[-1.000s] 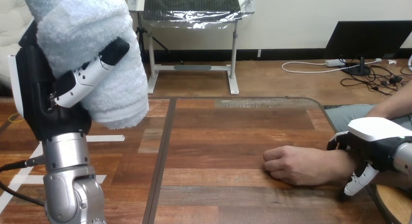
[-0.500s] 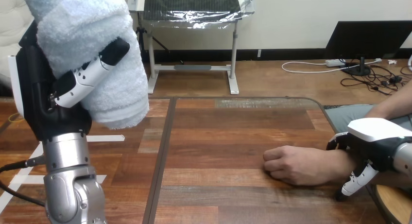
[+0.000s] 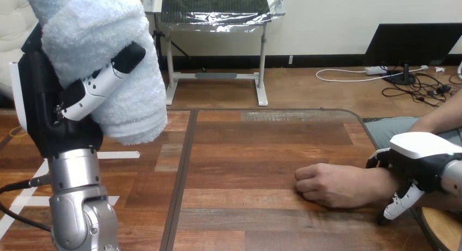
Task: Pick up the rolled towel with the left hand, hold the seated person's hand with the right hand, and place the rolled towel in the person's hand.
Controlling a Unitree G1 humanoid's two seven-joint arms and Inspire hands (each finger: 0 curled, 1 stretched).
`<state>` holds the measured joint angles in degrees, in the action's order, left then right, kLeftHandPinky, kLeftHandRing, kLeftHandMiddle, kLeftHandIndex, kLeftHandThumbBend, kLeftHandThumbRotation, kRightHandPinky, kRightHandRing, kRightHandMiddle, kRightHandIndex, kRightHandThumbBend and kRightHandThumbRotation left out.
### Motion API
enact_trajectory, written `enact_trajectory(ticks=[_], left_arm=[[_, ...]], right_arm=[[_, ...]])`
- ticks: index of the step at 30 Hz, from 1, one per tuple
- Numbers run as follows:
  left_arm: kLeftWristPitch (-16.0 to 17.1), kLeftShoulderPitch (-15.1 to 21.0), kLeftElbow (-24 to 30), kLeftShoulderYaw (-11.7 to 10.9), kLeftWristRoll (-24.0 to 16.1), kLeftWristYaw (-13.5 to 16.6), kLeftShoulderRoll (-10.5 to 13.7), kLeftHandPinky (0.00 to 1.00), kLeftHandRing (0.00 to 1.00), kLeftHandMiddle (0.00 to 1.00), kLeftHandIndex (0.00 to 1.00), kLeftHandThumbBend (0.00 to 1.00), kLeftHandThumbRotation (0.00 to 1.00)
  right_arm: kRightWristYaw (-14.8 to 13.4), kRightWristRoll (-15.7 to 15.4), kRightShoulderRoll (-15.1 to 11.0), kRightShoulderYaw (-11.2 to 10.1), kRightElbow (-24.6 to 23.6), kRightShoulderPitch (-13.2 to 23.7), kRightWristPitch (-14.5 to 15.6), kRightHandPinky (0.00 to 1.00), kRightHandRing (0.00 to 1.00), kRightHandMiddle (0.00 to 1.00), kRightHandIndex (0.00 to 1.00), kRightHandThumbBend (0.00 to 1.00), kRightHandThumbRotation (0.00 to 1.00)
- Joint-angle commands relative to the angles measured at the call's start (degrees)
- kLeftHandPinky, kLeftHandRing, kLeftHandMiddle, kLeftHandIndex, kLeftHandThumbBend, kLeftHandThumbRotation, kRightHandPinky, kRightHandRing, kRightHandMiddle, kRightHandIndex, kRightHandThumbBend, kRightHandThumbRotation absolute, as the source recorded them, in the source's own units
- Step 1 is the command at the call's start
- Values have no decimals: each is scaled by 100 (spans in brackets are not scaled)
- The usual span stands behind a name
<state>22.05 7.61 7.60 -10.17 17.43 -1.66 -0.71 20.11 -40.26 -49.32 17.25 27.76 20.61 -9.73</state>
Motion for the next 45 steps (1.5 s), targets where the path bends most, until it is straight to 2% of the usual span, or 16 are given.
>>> enact_trajectory(ticks=[1, 29, 45], left_arm=[[75, 285, 232, 25, 10, -57, 14, 22, 28, 34, 39, 54, 0], [40, 278, 297, 16, -44, -20, 28, 21, 27, 33, 38, 53, 0], [93, 280, 252, 21, -40, -54, 26, 21, 27, 33, 38, 52, 0]], right_arm=[[17, 46, -175, -153, -23, 156, 64, 62, 78, 82, 82, 100, 29], [124, 5, -148, -138, -136, 150, 206, 61, 79, 83, 83, 100, 25], [82, 22, -165, -148, -117, 129, 144, 59, 78, 82, 83, 100, 26]])
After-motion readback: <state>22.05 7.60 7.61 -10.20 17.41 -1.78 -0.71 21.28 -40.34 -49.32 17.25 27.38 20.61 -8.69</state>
